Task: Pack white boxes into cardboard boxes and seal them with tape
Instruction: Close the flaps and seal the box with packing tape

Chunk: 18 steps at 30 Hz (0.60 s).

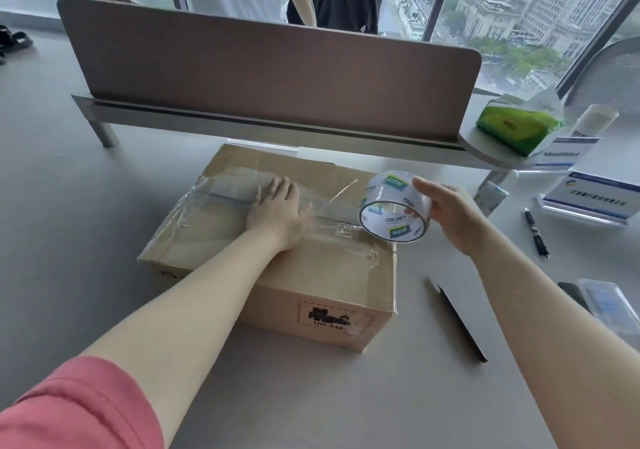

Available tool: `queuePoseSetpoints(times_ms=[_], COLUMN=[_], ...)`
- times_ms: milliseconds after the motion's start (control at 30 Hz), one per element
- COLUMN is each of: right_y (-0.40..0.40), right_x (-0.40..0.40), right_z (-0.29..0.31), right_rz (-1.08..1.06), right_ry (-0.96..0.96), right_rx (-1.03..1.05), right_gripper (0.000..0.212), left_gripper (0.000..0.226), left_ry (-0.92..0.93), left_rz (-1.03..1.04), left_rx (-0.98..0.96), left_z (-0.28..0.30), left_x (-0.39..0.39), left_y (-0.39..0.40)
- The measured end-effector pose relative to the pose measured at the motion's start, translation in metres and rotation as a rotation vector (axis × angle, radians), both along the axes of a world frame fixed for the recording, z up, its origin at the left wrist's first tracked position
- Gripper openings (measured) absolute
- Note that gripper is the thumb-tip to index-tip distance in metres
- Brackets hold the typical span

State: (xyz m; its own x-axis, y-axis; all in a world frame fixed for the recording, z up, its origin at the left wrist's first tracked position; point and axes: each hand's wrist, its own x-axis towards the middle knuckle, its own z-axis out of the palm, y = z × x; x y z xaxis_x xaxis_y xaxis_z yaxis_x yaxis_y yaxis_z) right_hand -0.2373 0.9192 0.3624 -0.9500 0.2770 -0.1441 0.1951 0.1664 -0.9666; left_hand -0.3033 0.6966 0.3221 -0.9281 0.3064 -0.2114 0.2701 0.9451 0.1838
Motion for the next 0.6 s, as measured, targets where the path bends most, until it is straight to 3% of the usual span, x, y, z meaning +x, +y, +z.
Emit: queuePoseSetpoints(times_ms=[100,167,367,600], right_y=[-0.003,0.002,0.033,0.038], right_x=[0.001,-0.001,-0.001,0.0], right_z=[0.002,0.008,0.016,-0.02], right_rz=[-0.034,-0.025,0.052,0.093], right_ry=[0.053,0.103,-0.068,-0.338], right_rx=[0.032,0.165,0.672,0.722], right_gripper=[0.053,0.04,0.049,0.04], left_gripper=[0.055,0.057,0.06,0.062], left_ry=[-0.01,-0.019,-0.02,-0.005], left_rz=[-0.029,-0.024,-0.029,-0.035], left_rx=[0.063,0.035,-0.047,-0.1], left_z=[-0.003,-0.004,-0.005,-0.006], left_x=[0.003,0.003,0.005,0.002], left_y=[0.014,0.015,0.016,0.015])
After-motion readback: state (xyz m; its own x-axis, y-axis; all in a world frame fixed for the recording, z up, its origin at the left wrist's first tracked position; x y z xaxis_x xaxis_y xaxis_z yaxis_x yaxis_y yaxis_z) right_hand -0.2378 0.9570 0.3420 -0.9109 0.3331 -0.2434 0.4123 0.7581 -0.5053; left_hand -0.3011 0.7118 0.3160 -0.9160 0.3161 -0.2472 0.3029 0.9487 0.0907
